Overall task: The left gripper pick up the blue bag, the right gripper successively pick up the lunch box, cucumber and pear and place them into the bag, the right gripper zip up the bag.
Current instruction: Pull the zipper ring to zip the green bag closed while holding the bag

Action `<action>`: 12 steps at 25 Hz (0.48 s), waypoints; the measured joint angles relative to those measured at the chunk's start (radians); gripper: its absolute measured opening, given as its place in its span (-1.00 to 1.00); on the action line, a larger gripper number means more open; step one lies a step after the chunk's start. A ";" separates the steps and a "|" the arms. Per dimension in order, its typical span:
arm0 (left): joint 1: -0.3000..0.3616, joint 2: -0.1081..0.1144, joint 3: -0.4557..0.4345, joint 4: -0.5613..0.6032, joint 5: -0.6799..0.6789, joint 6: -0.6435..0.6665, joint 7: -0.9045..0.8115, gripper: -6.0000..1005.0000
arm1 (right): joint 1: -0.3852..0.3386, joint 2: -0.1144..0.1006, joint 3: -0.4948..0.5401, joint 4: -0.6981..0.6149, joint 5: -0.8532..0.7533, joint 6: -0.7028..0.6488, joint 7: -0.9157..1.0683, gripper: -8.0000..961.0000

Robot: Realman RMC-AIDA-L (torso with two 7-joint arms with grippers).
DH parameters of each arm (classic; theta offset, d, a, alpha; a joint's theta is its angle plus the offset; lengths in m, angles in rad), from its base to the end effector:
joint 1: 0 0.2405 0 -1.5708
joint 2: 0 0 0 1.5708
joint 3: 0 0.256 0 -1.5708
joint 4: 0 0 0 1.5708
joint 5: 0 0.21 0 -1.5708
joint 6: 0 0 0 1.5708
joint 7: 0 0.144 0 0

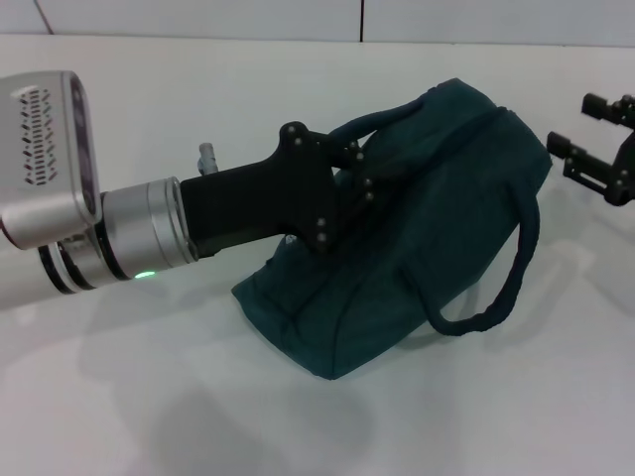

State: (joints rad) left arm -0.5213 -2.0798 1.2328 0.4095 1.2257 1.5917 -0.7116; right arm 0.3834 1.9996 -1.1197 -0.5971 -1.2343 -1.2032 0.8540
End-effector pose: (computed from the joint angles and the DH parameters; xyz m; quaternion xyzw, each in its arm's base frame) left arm -0.2047 0.3076 -0.0421 -0.8974 0.0329 -0.4101 0.1597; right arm 0.2818 0.3517 0.0235 -0.8883 0.0809 0.2704 0.3622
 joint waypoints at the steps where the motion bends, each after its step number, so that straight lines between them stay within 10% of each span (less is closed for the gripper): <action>1: -0.001 -0.001 0.001 0.000 0.000 -0.001 0.000 -0.91 | 0.009 0.002 -0.002 0.013 -0.005 0.013 -0.002 0.32; 12: -0.005 -0.005 0.005 0.000 0.000 -0.003 0.002 -0.91 | 0.102 0.021 -0.060 0.045 -0.064 0.087 -0.007 0.14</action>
State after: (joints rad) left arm -0.5267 -2.0846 1.2379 0.4095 1.2259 1.5891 -0.7094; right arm 0.4858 2.0207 -1.1794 -0.5523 -1.2986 -1.1166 0.8467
